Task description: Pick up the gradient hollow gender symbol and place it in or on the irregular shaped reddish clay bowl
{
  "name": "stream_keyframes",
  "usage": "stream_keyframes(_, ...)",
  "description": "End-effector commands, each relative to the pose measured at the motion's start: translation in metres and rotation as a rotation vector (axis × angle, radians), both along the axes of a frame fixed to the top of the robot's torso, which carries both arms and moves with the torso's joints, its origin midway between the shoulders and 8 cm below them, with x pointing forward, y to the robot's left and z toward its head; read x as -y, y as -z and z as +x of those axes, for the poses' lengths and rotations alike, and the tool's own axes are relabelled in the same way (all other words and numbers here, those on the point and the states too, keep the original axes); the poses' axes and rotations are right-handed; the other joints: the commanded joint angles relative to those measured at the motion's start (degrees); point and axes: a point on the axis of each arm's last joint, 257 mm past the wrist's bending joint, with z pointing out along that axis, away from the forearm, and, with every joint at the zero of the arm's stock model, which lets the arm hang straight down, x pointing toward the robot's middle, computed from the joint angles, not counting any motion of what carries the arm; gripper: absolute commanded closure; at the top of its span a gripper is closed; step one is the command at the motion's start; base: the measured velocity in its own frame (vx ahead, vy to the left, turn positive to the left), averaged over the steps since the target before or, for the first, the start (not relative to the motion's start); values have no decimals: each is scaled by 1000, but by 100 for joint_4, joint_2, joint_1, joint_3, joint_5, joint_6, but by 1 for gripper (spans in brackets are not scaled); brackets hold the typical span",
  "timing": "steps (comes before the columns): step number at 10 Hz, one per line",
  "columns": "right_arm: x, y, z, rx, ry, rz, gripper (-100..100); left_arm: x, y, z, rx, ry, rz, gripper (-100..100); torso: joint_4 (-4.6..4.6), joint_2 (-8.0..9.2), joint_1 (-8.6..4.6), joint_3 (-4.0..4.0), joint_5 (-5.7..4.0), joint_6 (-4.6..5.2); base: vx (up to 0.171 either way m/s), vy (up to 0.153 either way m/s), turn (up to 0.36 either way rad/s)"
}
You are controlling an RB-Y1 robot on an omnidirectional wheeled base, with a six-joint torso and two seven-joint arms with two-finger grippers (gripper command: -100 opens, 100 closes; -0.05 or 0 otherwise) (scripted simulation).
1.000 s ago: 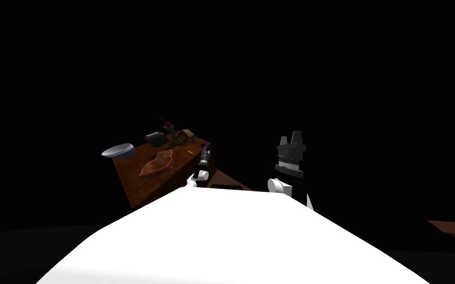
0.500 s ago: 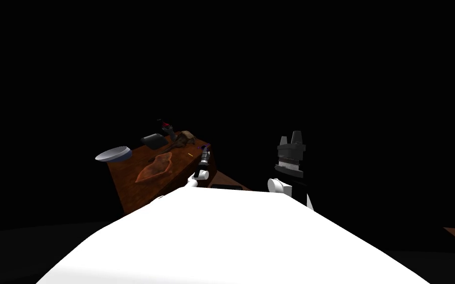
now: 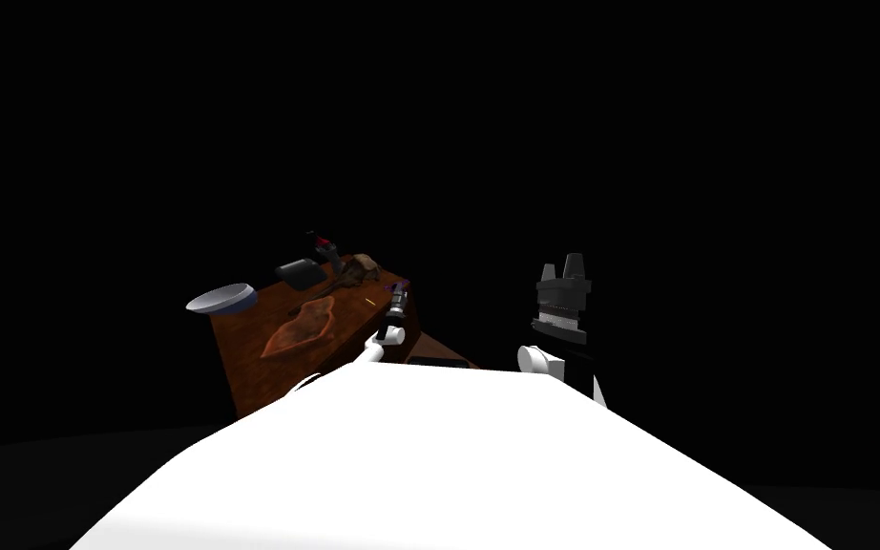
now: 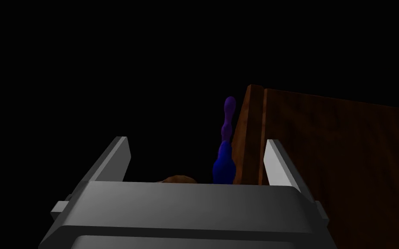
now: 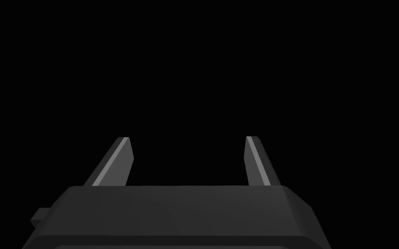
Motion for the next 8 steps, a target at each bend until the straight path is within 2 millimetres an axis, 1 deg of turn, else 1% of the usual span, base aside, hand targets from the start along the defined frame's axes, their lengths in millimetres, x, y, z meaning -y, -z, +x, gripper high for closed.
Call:
stream_keyframes(1, 0, 0, 0, 0, 0, 0, 0, 0, 0, 0, 0, 0, 0, -100, 0, 0, 0, 0, 0, 0, 40, 3, 4)
stream_keyframes(2, 0, 0, 0, 0, 0, 0, 0, 1, 0, 1, -2, 1, 1, 100, 1, 11, 0, 5, 0, 0, 7, 0, -1)
stream_keyframes(6, 0, 0, 0, 0, 0, 0, 0, 1, 0, 0, -2, 1, 1, 100, 7, 32, -1, 18, 0, 0, 0, 0, 0)
stream_keyframes(7, 0, 0, 0, 0, 0, 0, 0, 1, 0, 0, -2, 1, 1, 0, 7, 32, -1, 18, 0, 0, 0, 0, 0)
stream_keyframes(8, 0, 0, 0, 0, 0, 0, 0, -7, 8, -12, -2, -15, 0, 100, 7, 33, -1, 19, 0, 0, -67, -6, -128)
